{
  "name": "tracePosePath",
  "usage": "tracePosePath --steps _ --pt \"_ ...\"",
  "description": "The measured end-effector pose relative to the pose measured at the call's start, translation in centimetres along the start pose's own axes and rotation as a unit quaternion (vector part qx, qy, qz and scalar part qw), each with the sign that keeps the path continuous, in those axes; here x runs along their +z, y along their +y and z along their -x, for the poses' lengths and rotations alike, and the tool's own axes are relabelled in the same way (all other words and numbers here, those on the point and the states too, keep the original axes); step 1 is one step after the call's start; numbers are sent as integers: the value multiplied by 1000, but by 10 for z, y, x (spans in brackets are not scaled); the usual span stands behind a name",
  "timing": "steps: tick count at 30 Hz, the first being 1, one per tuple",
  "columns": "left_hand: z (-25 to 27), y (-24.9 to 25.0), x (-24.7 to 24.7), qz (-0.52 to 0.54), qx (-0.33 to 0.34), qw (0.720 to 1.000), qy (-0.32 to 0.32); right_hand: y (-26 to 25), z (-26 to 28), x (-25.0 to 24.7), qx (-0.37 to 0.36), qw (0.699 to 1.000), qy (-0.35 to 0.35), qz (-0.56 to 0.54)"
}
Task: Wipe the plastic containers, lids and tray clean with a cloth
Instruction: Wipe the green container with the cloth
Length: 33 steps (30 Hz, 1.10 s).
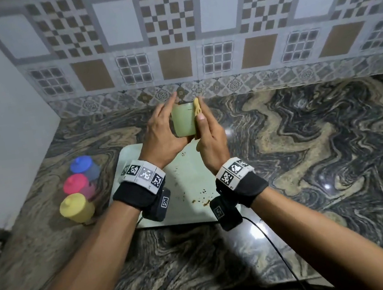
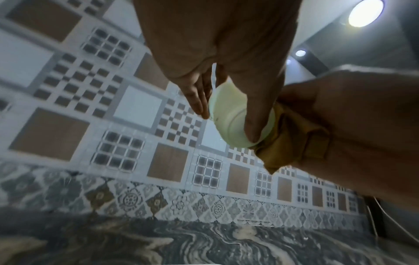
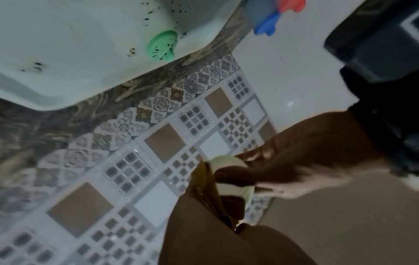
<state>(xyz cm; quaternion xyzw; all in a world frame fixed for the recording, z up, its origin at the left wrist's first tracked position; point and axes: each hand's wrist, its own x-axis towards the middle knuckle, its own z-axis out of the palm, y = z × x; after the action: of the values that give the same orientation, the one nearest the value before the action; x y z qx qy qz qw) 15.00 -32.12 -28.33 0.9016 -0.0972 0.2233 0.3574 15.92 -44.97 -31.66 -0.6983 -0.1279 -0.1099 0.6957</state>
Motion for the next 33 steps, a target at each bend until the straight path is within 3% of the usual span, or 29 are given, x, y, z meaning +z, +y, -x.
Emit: tracePosePath --steps 3,4,7,9,13,14,17,18,22,24,28,33 --pt "0 1 -9 -5 36 999 19 -9 0 9 -93 995 0 42" --pt "2 0 -12 5 41 999 27 -11 -3 13 -80 997 6 23" --pt "1 -5 -23 39 37 998 32 -16 -15 19 87 991 33 -95" --pt "-7 -11 -29 32 34 999 27 -20 -19 20 109 985 35 -129" --pt "-22 -24 -40 27 -1 1000 12 -32 -20 27 -54 993 98 44" --pt "-24 -24 -42 22 1 1000 9 -34 -21 29 -109 986 76 98" --pt "-29 -19 -45 25 42 999 18 -33 -23 34 -256 909 -49 326" --pt "-30 -19 -45 26 51 998 23 -28 -24 35 -258 900 -47 348" --pt "-26 -34 -42 44 44 997 34 -33 -27 33 -103 962 114 227" --pt "-25 -37 -41 59 51 997 25 -37 -26 32 -113 959 153 208" --pt "-27 -33 -42 107 48 992 39 -44 -14 43 -232 926 55 294" --pt "-30 -34 -45 137 55 989 31 -56 -38 31 -65 952 145 262"
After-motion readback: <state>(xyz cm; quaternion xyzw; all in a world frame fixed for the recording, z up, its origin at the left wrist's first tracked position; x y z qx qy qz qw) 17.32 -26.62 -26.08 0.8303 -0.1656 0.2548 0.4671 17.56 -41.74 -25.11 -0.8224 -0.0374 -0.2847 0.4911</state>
